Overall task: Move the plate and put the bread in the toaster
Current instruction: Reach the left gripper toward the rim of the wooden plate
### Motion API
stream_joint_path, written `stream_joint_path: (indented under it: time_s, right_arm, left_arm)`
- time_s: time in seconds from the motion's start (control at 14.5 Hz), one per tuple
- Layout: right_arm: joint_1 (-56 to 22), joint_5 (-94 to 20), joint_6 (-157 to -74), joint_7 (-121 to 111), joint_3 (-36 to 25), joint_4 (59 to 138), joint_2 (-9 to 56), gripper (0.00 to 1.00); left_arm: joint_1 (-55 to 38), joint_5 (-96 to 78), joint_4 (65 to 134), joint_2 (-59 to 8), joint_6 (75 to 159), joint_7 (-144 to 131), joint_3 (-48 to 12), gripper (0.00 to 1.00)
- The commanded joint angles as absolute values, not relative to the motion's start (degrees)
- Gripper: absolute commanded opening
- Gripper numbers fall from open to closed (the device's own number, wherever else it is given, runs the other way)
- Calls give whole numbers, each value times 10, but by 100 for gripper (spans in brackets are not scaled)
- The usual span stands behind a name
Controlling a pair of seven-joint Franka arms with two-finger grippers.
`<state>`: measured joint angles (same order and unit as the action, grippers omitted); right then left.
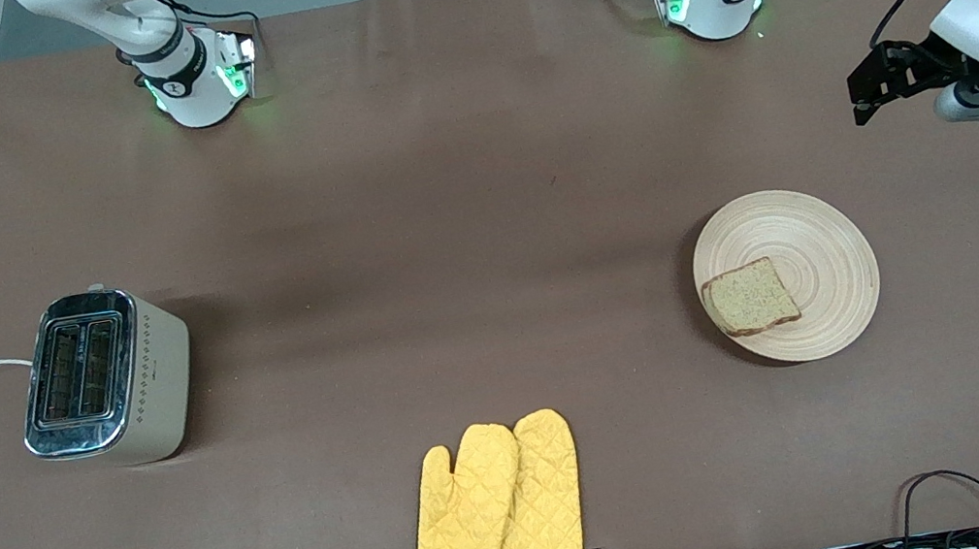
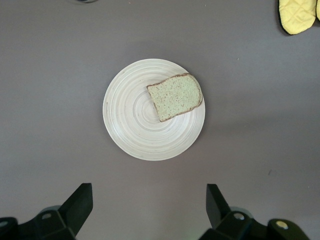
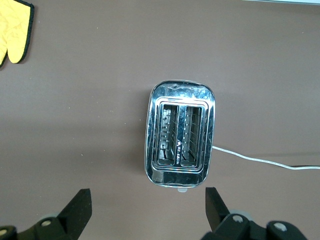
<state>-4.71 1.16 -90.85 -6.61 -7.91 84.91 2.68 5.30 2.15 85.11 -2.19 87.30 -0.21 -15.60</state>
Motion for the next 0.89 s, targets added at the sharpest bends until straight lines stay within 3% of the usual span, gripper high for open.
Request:
stream_joint_path:
  time_s: [0.0, 0.21, 0.34, 0.55, 0.83]
  right_arm:
    - [-55, 4, -903, -70, -87, 845, 27, 100]
    - [-55, 4, -904, -70, -88, 845, 27, 100]
    - [-53, 4, -904, -70, -87, 845, 27, 100]
    - [-51, 3, -904, -71, -87, 847, 27, 100]
    - [-50, -8, -904, -72, -87, 847, 27, 100]
  left_arm:
    - [52, 21, 829, -29, 862, -3, -157, 100]
    - [63, 23, 835, -39, 860, 4, -155, 100]
    - [144, -24, 839, -74, 858, 31, -149, 100]
    - [281, -200, 842, -193, 856, 156, -149, 100]
    - [344, -279, 824, -389, 868, 268, -149, 100]
